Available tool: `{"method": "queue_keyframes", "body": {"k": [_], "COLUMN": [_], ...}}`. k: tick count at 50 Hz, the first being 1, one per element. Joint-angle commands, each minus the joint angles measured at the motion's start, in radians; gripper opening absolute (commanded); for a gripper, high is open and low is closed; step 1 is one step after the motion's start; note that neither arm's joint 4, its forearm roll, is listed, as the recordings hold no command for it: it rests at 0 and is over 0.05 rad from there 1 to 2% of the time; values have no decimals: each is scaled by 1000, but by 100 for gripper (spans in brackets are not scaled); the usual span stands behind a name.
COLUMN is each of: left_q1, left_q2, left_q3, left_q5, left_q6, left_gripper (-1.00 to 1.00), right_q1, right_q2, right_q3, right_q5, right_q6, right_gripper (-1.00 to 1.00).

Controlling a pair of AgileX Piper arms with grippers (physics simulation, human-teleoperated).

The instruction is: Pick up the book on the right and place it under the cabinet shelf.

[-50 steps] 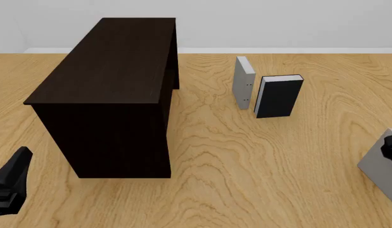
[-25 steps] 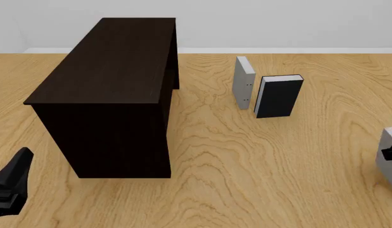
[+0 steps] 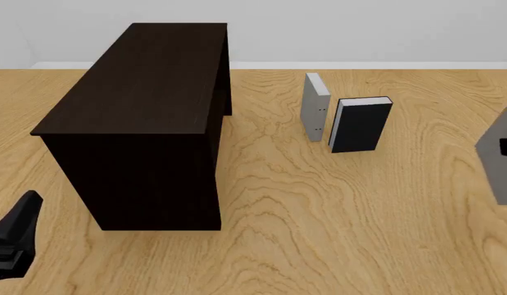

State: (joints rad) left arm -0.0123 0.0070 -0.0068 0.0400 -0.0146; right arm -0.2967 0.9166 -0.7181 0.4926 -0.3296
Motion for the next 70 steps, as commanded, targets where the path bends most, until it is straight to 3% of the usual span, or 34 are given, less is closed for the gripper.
{"method": "queue_keyframes", "body": {"k": [1,2,10,12,15,24,25,30,31,34,36,40,57,65,70], "left_q1": [5,4,6,8,7,17,17,22,24,26,27,29,36,38,38], "left_q2": [6,8,10,9,7,7,6,6,7,9,7,5,-1,0,-3], "left_q3": [2,0,-1,0,2,-2,-2,-4,-2,-3,0,-1,-8,-7,-9], "left_q5": [-7,-7,-8,-8,-8,-8,-8,-8,-11,-13,-14,-13,-10,-12,-12], "left_q6": [-3,-1,-5,-5,-6,-10,-10,-9,-11,-11,-11,-12,-17,-19,-18], "left_gripper": [100,100,100,100,100,100,100,100,100,100,100,100,100,100,100], "right_q1": [84,97,160,187,205,309,312,329,364,391,424,480,600,662,709], "right_q2": [-133,-139,-200,-219,-215,-207,-205,-153,-143,-86,-94,-58,75,161,192], "right_q3": [-63,-63,-35,-21,13,77,79,143,146,190,201,229,303,300,270], "right_q5": [-2,-8,-78,-105,-162,-315,-325,-490,-495,-598,-634,-726,-1084,-1171,-1161], "right_q6": [179,219,348,413,451,655,657,803,784,861,866,948,1142,1167,1156], "right_gripper": [-100,-100,-100,-100,-100,-100,-100,-100,-100,-100,-100,-100,-100,-100,-100]}}
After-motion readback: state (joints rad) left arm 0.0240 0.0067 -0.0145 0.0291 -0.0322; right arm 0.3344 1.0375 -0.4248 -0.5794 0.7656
